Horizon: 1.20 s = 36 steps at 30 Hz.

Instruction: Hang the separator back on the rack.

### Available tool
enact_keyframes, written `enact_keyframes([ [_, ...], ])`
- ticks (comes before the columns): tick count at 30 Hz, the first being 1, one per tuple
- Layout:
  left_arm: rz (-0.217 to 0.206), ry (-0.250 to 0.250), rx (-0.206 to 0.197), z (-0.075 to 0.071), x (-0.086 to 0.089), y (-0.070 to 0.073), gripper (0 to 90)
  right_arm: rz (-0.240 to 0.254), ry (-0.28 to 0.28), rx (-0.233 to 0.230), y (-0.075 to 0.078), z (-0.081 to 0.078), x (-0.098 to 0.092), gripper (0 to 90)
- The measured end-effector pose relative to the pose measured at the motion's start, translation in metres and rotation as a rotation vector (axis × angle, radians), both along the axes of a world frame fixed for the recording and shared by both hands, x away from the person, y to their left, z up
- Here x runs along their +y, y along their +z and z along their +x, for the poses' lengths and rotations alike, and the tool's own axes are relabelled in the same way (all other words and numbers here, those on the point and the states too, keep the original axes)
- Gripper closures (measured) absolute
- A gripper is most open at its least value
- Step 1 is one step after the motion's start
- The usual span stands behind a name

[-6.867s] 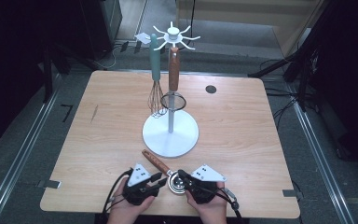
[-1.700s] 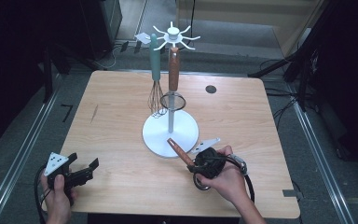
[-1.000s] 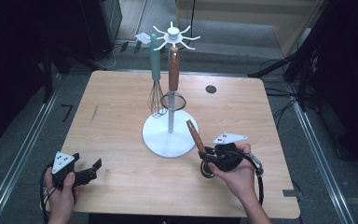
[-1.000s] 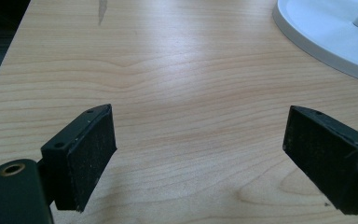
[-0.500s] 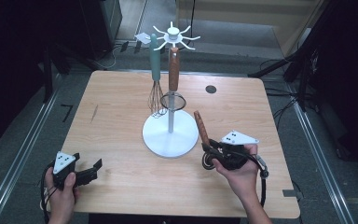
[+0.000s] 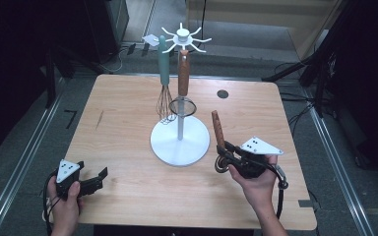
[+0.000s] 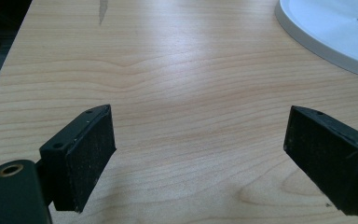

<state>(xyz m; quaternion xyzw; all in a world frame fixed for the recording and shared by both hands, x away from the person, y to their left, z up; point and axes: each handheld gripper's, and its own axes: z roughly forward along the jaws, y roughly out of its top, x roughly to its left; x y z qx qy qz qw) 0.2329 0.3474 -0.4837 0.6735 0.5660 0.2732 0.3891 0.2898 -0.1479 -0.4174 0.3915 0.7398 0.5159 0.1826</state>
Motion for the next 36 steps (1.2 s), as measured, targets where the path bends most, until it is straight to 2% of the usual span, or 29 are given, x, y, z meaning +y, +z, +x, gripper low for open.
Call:
enact_keyframes([
  [6,0.000,0.001,0.000,0.000,0.000,0.000,9.0,0.018,0.006,-0.030,0.002,-0.002,-0.001,71.3],
  [10,-0.002,0.006,0.000,0.000,0.001,0.000,9.0,0.038,0.007,-0.030,0.004,-0.003,-0.001,71.3],
  [16,-0.013,0.016,-0.001,0.000,0.001,0.000,9.0,0.041,0.006,-0.052,0.009,-0.005,0.000,71.3],
  [23,0.003,0.017,-0.001,0.000,0.000,0.000,9.0,0.055,0.012,-0.067,0.017,-0.005,0.002,71.3],
  [34,-0.003,0.020,0.002,0.000,0.000,0.000,9.0,0.071,0.020,-0.093,0.029,-0.003,0.006,71.3],
  [36,0.007,0.016,0.008,0.001,0.000,0.000,9.0,0.073,0.022,-0.102,0.033,-0.002,0.008,71.3],
])
